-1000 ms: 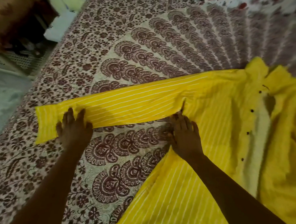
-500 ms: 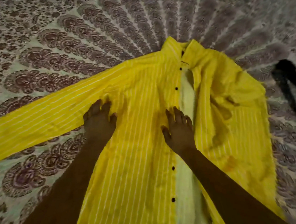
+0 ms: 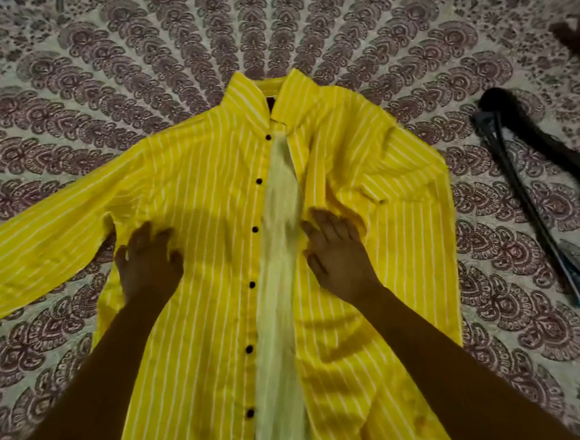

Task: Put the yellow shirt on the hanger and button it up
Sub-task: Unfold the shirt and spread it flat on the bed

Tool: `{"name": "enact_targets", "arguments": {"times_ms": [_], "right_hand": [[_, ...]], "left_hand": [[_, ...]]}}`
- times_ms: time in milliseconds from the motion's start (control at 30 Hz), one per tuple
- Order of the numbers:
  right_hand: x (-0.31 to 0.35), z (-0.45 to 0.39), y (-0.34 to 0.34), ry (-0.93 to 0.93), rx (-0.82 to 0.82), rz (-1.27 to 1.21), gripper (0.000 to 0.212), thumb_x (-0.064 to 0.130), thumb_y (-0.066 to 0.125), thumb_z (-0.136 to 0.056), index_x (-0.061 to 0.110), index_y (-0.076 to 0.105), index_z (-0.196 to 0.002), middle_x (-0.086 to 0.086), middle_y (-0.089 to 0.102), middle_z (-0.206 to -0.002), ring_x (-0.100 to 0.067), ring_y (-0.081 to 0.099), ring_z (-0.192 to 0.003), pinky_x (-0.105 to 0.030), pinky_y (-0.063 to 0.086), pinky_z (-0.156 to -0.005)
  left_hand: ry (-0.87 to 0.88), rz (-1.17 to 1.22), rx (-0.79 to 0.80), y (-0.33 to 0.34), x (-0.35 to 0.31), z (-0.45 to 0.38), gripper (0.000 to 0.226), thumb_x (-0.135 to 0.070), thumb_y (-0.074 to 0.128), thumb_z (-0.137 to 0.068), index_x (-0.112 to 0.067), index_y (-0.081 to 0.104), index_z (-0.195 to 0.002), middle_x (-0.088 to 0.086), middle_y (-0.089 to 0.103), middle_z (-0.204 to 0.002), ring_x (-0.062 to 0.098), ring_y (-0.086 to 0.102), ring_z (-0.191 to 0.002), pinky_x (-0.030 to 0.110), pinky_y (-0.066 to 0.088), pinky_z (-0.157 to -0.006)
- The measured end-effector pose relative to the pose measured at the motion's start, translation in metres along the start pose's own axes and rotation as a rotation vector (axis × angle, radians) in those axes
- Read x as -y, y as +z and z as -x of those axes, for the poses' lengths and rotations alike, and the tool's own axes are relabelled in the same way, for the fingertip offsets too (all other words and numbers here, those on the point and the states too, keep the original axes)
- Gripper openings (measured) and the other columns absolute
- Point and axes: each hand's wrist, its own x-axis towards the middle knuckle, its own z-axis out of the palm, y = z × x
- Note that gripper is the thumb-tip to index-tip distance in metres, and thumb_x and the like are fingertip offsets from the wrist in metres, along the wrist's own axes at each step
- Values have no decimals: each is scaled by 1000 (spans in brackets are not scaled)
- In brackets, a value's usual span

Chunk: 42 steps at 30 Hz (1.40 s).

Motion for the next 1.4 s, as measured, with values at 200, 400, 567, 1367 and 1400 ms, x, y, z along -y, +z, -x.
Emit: {"name": "enact_targets", "arguments": {"times_ms": [200,400,567,1367,1400], "right_hand": [[-66,29,-13,502,-234,-69,60,38,33,-86,5,39,-136,-22,40,-142,-38,38,-130,-47,23,-106],[-94,98,5,755,-127,-132,75,59,32,-81,4,47,-130,-22,41,-142,-40,41,-128,-49,31,-103],[-60,154,12,893,-182,-149,80,68,40,-78,4,48,-125,-20,48,-136,-37,47,-123,-47,39,-99],[-56,310,-90,1115,-236,-1149,32,17,52,-94,-10,58,-110,-27,65,-102,-19,55,-81,-33,48,-67],[-55,312,-92,1100,-273,-1162,30,16,51,-94,-7,58,-112,-26,63,-105,-18,56,-81,-33,46,-69]], "left_hand": [[181,198,-44,9,-126,1,50,-34,43,-79,-11,60,-120,20,48,-136,35,46,-126,50,37,-102],[146,395,177,32,-193,44,65,-45,60,-83,-18,39,-138,17,49,-128,35,52,-115,48,46,-91],[-40,443,296,35,-196,84,83,-39,73,-74,-20,27,-142,19,45,-133,40,49,-118,48,43,-97],[104,239,7,-5,-138,238,35,-13,59,-76,-5,59,-110,21,54,-119,38,51,-110,44,39,-90],[183,341,32,5,-155,244,30,-16,57,-78,-2,62,-104,18,59,-113,33,55,-105,41,41,-89]]}}
